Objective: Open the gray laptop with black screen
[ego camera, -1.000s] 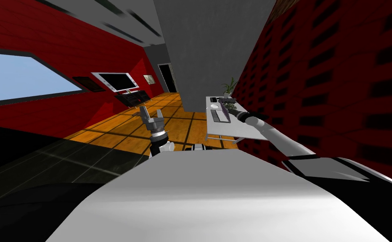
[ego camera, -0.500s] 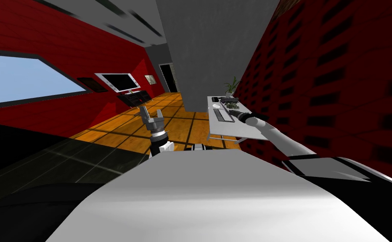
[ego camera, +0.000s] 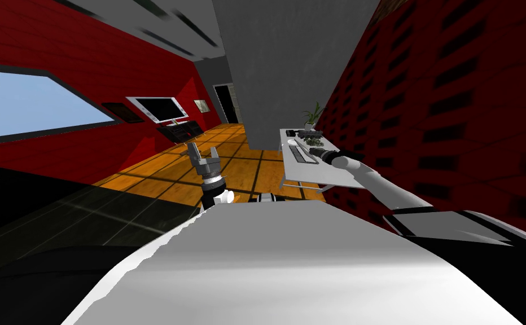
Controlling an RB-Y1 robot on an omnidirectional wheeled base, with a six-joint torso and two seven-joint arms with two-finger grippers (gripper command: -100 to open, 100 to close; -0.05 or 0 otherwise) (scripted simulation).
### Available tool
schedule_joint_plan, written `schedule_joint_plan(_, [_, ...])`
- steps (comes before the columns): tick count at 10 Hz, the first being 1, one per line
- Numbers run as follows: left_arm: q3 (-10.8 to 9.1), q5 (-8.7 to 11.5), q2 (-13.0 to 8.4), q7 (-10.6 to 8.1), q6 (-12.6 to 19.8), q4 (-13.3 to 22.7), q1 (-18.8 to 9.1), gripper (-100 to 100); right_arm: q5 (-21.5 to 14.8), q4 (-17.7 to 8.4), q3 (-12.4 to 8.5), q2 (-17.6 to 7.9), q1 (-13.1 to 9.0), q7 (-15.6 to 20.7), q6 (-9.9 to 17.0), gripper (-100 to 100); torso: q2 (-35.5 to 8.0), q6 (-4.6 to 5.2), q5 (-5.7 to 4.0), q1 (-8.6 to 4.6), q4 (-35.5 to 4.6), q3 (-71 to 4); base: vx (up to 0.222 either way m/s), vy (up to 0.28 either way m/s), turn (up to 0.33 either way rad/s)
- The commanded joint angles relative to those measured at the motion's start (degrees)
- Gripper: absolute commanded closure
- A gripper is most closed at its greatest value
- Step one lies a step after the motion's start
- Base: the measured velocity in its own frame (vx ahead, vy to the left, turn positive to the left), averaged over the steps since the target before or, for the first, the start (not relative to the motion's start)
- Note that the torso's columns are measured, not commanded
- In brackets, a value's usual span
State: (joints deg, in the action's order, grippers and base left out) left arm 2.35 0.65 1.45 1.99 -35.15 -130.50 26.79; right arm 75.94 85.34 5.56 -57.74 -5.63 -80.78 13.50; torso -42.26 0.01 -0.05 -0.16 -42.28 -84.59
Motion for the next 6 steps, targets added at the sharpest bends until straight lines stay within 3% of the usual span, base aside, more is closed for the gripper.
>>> schedule_joint_plan(1, [0.00,0.00,0.00,0.00,0.00,0.00,0.00,0,1.58,1.36,-0.19,-3.25,-0.34,-1.69,1.11,-100,0.00,-0.01,0.03,0.09,0.00,0.01,0.028,0.030,-0.043])
schedule_joint_plan(4, [0.00,0.00,0.00,0.00,0.00,0.00,0.00,0,3.10,3.03,-0.56,-6.80,-0.51,-3.67,2.35,-100,-0.07,-0.01,0.06,0.21,-0.02,0.04,0.017,0.041,-0.048])
schedule_joint_plan(5, [0.00,0.00,0.00,0.00,0.00,0.00,0.00,0,2.66,2.73,-0.43,-6.06,-0.49,-3.31,2.03,-100,-0.05,-0.02,0.05,0.16,-0.01,0.03,0.007,0.016,-0.005])
schedule_joint_plan(6, [0.00,0.00,0.00,0.00,0.00,0.00,-0.01,0,2.68,2.77,-0.44,-6.15,-0.52,-3.46,2.12,0,-0.05,-0.02,0.02,0.08,-0.01,0.03,0.000,0.000,0.000])
